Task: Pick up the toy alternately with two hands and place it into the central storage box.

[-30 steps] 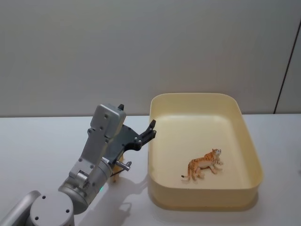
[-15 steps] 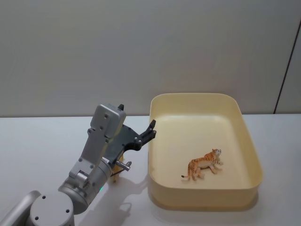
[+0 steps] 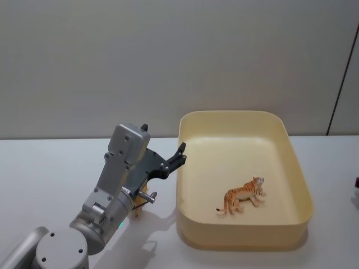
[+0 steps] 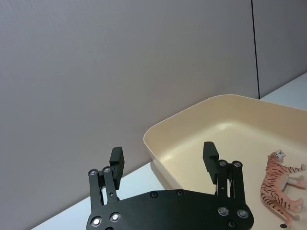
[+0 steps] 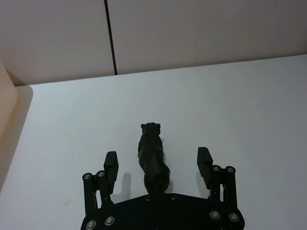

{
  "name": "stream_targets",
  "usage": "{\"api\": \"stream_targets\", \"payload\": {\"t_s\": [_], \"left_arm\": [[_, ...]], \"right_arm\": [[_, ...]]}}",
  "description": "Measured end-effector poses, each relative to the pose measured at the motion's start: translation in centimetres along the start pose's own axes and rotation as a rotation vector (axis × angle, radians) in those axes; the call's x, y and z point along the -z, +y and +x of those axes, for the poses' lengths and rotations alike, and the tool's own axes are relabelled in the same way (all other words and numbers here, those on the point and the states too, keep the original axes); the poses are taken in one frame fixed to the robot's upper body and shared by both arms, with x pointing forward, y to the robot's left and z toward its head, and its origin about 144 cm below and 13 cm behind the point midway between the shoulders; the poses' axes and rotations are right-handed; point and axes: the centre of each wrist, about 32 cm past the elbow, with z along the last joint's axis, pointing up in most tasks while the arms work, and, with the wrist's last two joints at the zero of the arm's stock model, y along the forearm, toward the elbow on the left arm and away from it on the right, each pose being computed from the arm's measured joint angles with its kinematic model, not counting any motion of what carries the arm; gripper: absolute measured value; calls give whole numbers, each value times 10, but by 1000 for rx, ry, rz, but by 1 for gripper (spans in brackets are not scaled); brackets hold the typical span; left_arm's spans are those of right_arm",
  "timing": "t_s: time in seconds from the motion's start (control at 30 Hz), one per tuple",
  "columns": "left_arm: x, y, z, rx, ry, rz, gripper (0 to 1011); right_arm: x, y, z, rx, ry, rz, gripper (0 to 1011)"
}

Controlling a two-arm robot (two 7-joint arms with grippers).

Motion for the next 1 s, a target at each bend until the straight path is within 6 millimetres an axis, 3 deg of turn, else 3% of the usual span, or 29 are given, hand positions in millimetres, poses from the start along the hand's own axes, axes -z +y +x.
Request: {"api": "stream_targets", "payload": {"t_s": [0.23, 0.43, 1.0], "left_arm": [[0, 0, 0, 0, 0, 0, 1002], [0, 0, 0, 0, 0, 0, 1002], [0, 0, 0, 0, 0, 0, 1001]], "right_arm": [[6, 11, -8, 1, -22, -22, 1001], [9, 16, -12, 0, -34, -34, 878], [11, 22, -18, -7, -45, -39, 340]]}}
